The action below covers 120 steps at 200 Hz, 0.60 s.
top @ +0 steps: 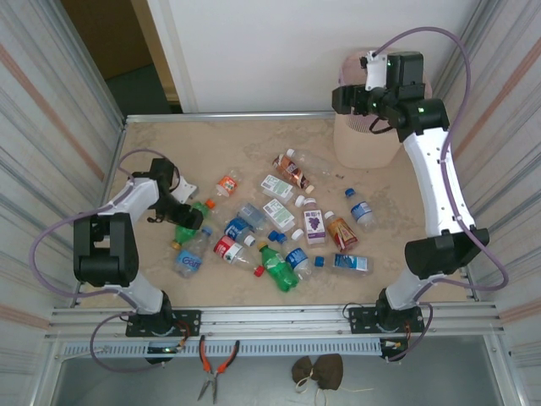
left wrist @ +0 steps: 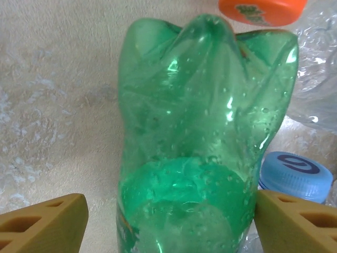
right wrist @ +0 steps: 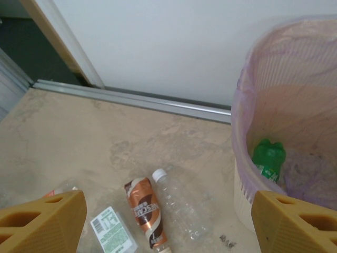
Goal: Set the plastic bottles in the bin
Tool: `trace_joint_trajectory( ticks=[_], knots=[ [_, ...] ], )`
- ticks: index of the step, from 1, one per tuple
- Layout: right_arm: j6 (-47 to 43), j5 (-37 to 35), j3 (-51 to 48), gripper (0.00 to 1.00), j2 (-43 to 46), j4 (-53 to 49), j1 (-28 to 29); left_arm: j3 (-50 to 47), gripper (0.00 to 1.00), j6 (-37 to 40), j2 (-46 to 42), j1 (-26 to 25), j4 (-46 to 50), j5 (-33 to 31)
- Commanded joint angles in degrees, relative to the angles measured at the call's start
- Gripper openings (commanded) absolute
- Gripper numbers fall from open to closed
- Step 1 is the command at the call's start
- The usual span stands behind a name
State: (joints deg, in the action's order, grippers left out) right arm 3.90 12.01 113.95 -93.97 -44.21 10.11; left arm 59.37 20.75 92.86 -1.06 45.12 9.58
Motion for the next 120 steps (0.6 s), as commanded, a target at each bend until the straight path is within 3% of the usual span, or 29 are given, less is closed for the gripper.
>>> trace_joint_trajectory(
  ticks=[1,60,120],
  knots=[
    [0.8,-0.3,-2.9,0.81,3.7,2.4,0.2,1.9,0.8,-0.8,1.7,1.9,2.3,1.3],
    [1.6,-0.3,-9.3,0.81,7.4,3.4,0.2,3.0,0.77,-2.2,4.4,6.3,3.8,3.8],
    [1.9,0.3,-11.8,0.81,8.7,3.9,0.2,3.9,0.73,-3.3,7.2,6.7,5.6,2.7]
  ],
)
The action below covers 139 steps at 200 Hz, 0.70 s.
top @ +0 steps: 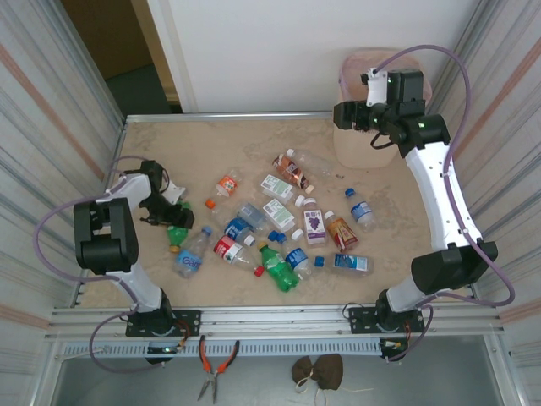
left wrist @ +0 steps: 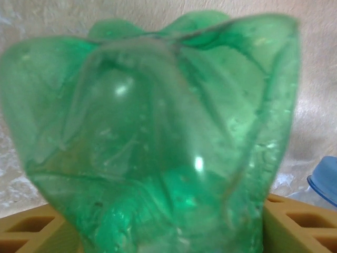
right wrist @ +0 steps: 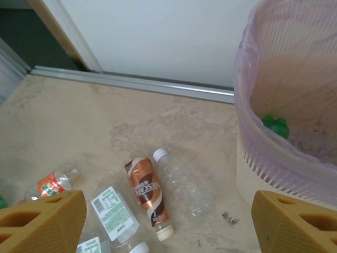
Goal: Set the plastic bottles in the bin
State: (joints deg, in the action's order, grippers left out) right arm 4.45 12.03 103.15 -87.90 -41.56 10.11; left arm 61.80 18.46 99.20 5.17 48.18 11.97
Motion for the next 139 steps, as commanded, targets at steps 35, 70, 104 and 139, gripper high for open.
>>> trace_joint_trajectory(
  ticks=[35,70,104,139],
  knots=[
    [1.9,0.4,-2.2,0.8,3.8,2.1,0.4,2.3,0.7,-1.4,1.2,0.6,3.2,0.9],
    [2.7,0.4,-2.5,0.8,4.3,2.6,1.4,2.3,0.65,-1.5,-2.3,1.0,2.4,0.8],
    [4.8,3.2,-2.7,0.79,4.9,3.1,3.5,2.6,0.62,-1.8,-6.4,2.4,0.9,4.9],
    [6.3,4.4,-4.2,0.79,6.5,4.7,7.1,4.1,0.6,-1.5,-11.5,2.5,-1.0,11.8]
  ],
)
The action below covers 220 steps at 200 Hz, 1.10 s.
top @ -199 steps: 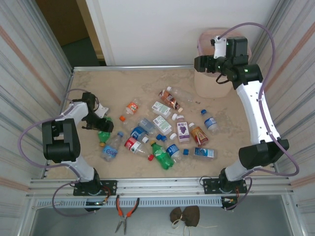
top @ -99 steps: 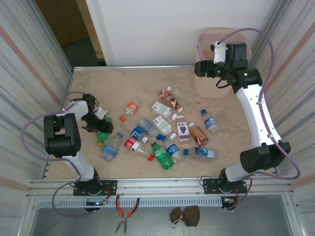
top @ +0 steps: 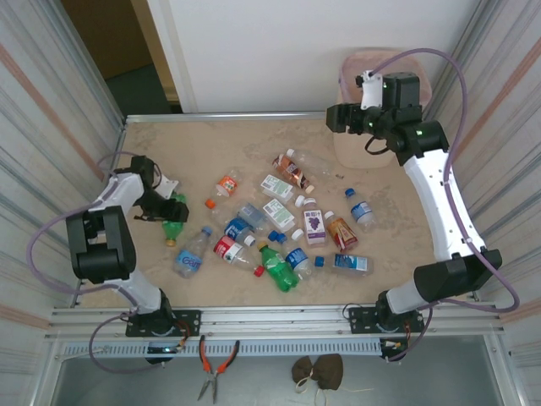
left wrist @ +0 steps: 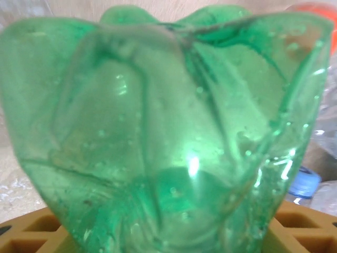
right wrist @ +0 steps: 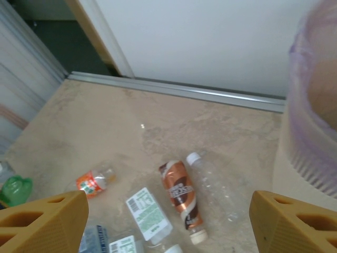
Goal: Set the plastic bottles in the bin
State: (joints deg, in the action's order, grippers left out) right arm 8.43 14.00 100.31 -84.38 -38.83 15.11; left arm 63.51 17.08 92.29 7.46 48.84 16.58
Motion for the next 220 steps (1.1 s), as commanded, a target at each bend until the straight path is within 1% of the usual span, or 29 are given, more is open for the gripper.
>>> trace_joint_trajectory(
  ticks=[1,24,51,61,82,107,119,137,149,172,199,220],
  knots=[
    [2.4,2.5,-1.3,0.79,3.2,2.0,2.1,2.4,0.6,-0.1,-4.8,0.2,-1.8,7.5],
    [3.1,5.1,-3.7,0.8,4.7,4.6,4.0,3.6,0.6,-0.8,-8.8,0.2,-4.3,13.7],
    [5.6,8.9,-7.1,0.8,6.2,9.6,5.5,5.0,0.58,-2.1,-13.0,-0.3,-8.0,23.4],
    [6.2,10.7,-8.6,0.8,6.7,11.6,5.9,5.0,0.55,-3.1,-14.7,-0.6,-10.6,26.5],
    [6.5,13.9,-11.0,0.8,7.6,15.4,7.5,4.1,0.54,-7.1,-18.3,-1.3,-17.7,34.2],
    [6.9,16.8,-12.2,0.8,8.2,18.9,9.8,2.0,0.54,-11.9,-22.0,-3.2,-28.0,40.6],
    [6.8,18.2,-12.2,0.8,8.3,19.9,10.9,1.6,0.54,-12.8,-23.4,-4.7,-30.9,42.6],
    [5.7,20.4,-12.3,0.81,8.3,21.0,12.6,1.8,0.55,-12.1,-25.1,-8.0,-32.8,44.3],
    [4.3,21.9,-12.6,0.8,8.4,22.2,13.9,2.1,0.55,-10.3,-26.0,-10.7,-32.8,44.7],
    [1.7,22.7,-14.3,0.82,9.3,25.8,17.2,2.7,0.54,-7.5,-27.3,-16.3,-33.4,45.1],
    [-0.2,27.0,-15.1,0.85,9.7,28.8,19.7,3.5,0.53,-6.4,-27.8,-22.2,-35.3,45.1],
    [-2.2,30.2,-16.1,0.87,10.4,30.7,21.6,4.3,0.53,-6.1,-28.0,-25.7,-36.9,44.9]
  ],
)
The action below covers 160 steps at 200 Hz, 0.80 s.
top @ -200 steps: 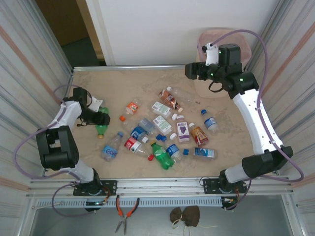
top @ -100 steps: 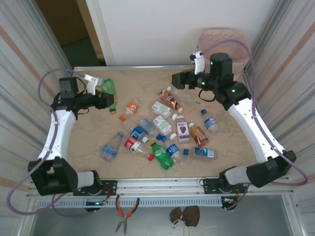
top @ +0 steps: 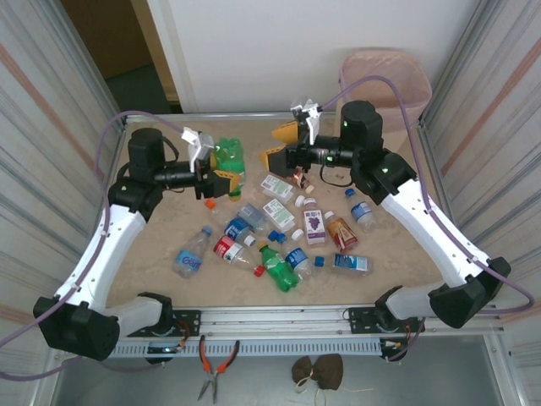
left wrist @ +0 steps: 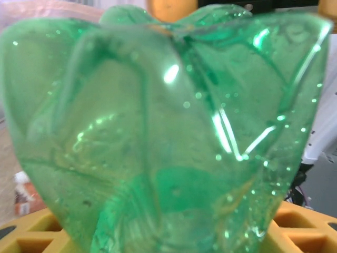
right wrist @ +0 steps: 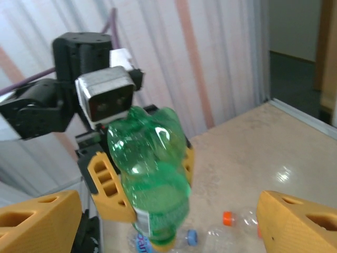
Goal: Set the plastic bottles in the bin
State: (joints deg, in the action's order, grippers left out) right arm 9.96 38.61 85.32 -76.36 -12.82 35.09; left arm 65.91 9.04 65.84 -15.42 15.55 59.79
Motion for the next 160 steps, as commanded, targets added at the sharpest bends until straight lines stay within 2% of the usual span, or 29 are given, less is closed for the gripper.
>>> trace_joint_trajectory(
  ticks=[1,34,71,160],
  knots=[
    [-3.9,5.6,-1.1,0.87,2.3,4.8,1.8,2.0,0.53,2.0,-1.6,-3.0,-3.6,1.6],
    [-7.1,5.0,-0.9,0.89,2.6,3.7,4.8,3.7,0.53,4.4,-1.5,-8.0,-3.6,1.0],
    [-8.7,6.9,-0.3,0.87,1.6,1.7,6.5,3.8,0.53,7.2,-1.8,-11.3,-4.3,0.1],
    [-14.3,6.7,-3.2,0.65,4.3,1.4,8.1,3.7,0.53,6.6,-0.6,-13.1,-7.6,2.3]
  ],
)
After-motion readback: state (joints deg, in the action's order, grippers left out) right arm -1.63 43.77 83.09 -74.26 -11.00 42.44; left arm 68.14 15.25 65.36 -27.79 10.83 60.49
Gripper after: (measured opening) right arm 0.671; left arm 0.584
